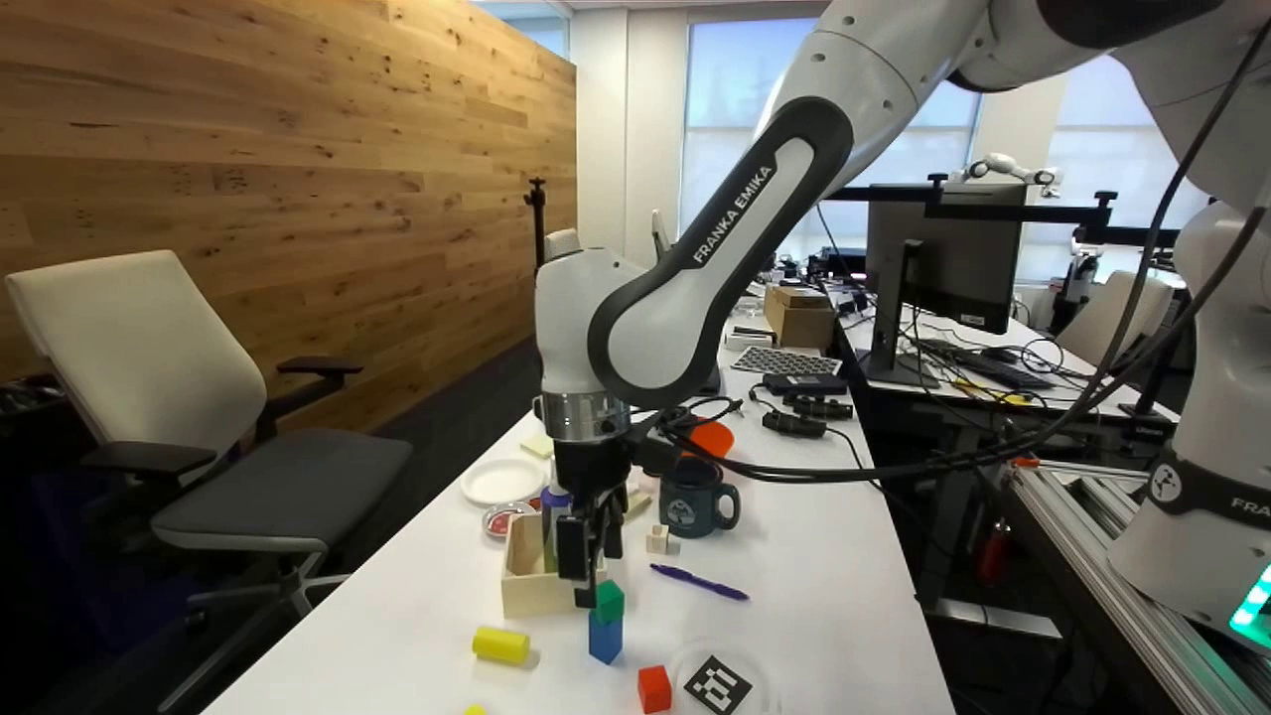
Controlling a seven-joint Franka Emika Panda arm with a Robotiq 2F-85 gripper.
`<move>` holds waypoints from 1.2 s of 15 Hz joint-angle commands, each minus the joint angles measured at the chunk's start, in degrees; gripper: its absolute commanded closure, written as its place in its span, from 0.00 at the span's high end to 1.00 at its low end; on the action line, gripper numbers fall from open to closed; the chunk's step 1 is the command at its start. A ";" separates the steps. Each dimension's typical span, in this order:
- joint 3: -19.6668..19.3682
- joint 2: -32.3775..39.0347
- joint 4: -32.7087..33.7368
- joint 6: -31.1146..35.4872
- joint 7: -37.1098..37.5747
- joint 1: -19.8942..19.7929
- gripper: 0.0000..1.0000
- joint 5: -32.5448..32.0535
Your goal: Move the green cube to the white object, then close it
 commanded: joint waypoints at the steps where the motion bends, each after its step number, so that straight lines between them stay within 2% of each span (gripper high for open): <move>1: -1.32 2.66 4.19 -2.47 1.46 0.05 1.00 -0.30; 6: -3.23 4.08 7.02 -5.34 2.59 1.15 1.00 -1.72; 18: -2.88 6.50 7.50 -9.12 3.75 1.43 1.00 -0.76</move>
